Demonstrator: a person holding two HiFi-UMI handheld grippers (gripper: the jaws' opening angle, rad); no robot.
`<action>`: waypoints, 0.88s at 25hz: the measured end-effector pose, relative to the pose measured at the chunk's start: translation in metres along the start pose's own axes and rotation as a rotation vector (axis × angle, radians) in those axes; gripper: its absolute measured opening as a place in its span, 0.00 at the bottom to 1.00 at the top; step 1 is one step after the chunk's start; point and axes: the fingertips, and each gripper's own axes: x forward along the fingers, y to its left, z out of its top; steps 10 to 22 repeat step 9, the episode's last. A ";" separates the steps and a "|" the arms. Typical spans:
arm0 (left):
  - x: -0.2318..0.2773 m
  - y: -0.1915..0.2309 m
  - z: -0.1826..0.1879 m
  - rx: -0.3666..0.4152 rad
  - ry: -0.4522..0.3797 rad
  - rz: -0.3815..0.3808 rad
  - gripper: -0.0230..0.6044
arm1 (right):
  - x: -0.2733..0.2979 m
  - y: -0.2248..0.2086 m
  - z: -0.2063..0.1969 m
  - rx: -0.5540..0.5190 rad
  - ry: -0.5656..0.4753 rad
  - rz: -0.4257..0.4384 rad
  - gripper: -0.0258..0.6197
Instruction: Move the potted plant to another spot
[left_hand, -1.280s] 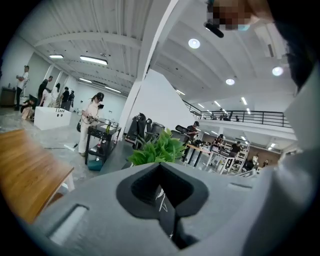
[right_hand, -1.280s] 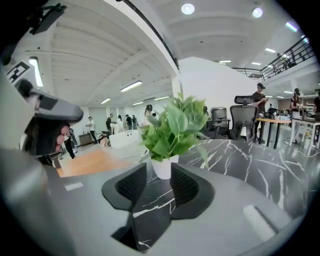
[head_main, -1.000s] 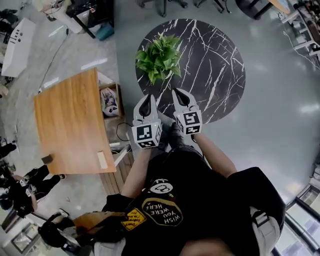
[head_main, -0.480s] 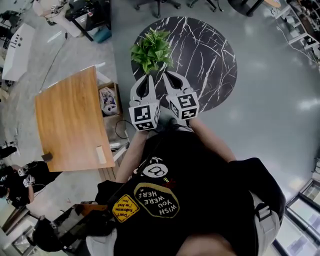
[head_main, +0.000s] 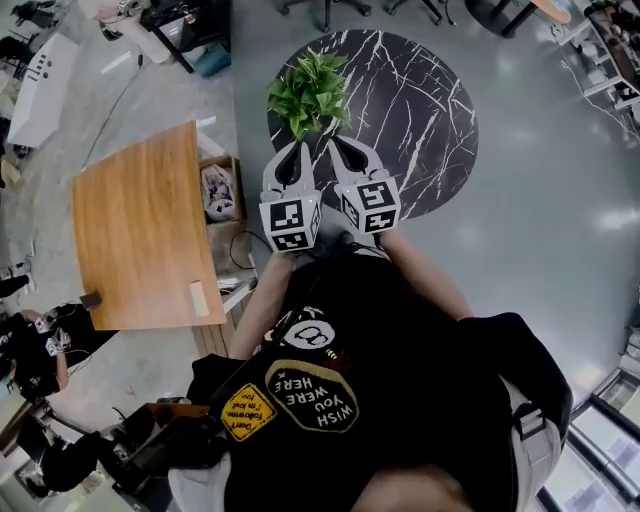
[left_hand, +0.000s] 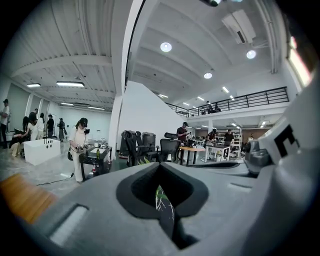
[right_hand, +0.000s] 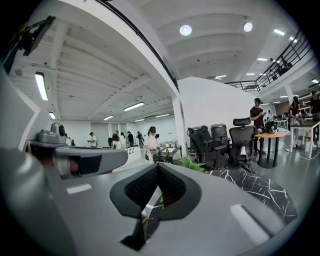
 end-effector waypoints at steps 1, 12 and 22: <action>-0.001 -0.001 -0.001 0.000 0.001 0.000 0.04 | -0.001 0.001 0.000 -0.001 0.002 0.003 0.04; -0.007 -0.005 0.001 0.000 -0.010 -0.006 0.04 | -0.005 0.007 0.003 -0.010 -0.008 0.011 0.04; -0.007 -0.005 0.001 0.000 -0.010 -0.006 0.04 | -0.005 0.007 0.003 -0.010 -0.008 0.011 0.04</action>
